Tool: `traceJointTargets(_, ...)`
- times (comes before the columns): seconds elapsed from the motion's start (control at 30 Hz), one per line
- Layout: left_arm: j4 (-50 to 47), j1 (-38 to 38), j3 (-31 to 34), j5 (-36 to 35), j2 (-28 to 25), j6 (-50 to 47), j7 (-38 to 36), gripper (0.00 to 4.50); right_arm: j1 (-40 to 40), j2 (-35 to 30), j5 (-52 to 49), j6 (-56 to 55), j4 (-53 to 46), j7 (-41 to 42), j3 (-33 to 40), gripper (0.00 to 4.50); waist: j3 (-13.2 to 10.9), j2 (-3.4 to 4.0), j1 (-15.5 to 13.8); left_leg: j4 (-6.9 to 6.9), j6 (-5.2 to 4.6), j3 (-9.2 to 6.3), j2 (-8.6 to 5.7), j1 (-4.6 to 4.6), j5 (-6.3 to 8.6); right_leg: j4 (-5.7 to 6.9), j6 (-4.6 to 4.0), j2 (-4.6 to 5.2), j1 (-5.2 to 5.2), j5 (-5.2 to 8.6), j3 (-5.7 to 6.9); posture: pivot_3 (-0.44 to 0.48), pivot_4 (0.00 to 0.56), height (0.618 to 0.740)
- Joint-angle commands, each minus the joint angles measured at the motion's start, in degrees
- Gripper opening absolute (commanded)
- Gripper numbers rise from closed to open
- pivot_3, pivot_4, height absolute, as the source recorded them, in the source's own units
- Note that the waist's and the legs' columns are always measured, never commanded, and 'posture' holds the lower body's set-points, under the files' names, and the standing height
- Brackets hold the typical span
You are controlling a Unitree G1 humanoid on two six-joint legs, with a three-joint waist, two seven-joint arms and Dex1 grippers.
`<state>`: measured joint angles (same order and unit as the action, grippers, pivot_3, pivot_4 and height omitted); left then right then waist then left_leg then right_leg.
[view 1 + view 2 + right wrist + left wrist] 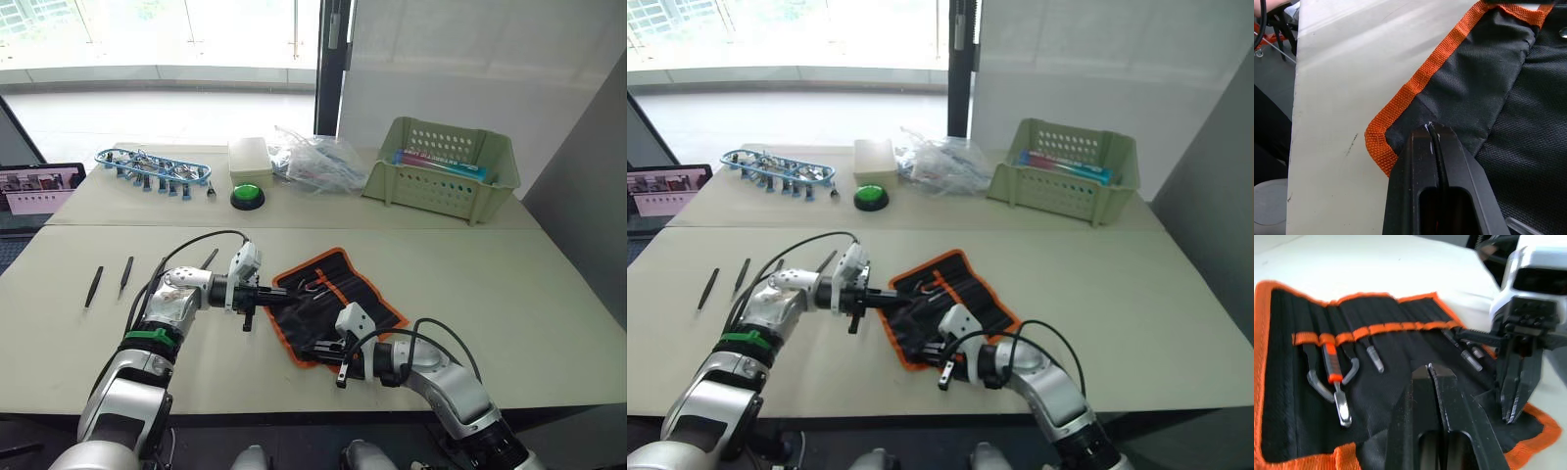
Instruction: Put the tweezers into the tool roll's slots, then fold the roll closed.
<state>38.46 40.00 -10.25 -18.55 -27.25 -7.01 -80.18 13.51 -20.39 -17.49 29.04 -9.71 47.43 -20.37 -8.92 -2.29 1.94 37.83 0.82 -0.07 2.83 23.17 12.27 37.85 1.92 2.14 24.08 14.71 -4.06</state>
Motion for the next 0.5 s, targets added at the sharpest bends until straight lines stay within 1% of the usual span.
traceJointTargets(0.03, 1.37, -0.70, 0.36, 4.53, 0.78, 3.94, 5.72, 0.04, -0.78, -0.42, -0.51, 1.65, 0.25, 0.94, -0.51, 0.00, 0.00, 0.00, -0.03, 0.00, 0.00, 0.00, 0.00, 0.00, 0.00, 0.00, 0.00, 0.00, 0.00, 0.00, 0.00, 0.000, 0.150, 0.738)
traceJointTargets(0.13, 3.43, -1.91, -0.58, 8.15, 1.23, 7.30, 8.12, 0.04, -0.48, -0.01, -2.31, 1.30, -0.95, 2.15, 0.60, 0.00, 0.01, -0.01, -0.22, 0.00, 0.00, 0.00, 0.00, 0.00, 0.00, -0.01, 0.00, 0.00, -0.02, 0.00, 0.00, 0.000, 0.150, 0.738)
traceJointTargets(0.3, 3.27, -4.05, -1.07, 9.94, 0.85, 10.81, 6.63, 0.04, 3.45, 2.40, -4.54, 0.85, 0.61, 3.12, 2.75, 0.00, 0.02, -0.01, -0.30, 0.00, 0.01, 0.01, -0.01, -0.17, -0.01, 0.03, -0.01, 0.00, -0.11, -0.01, -0.03, 0.000, 0.150, 0.738)
traceJointTargets(0.5, 3.43, -4.61, -0.55, 9.93, 1.10, 12.06, 5.48, 0.04, 11.87, 7.08, 0.13, -5.10, 13.31, 1.04, 2.65, 0.00, 0.03, 0.00, 0.34, 0.00, 0.01, -0.04, -0.01, -0.33, -0.01, 0.14, -0.07, -0.11, -0.14, -0.05, -0.11, 0.000, 0.150, 0.738)
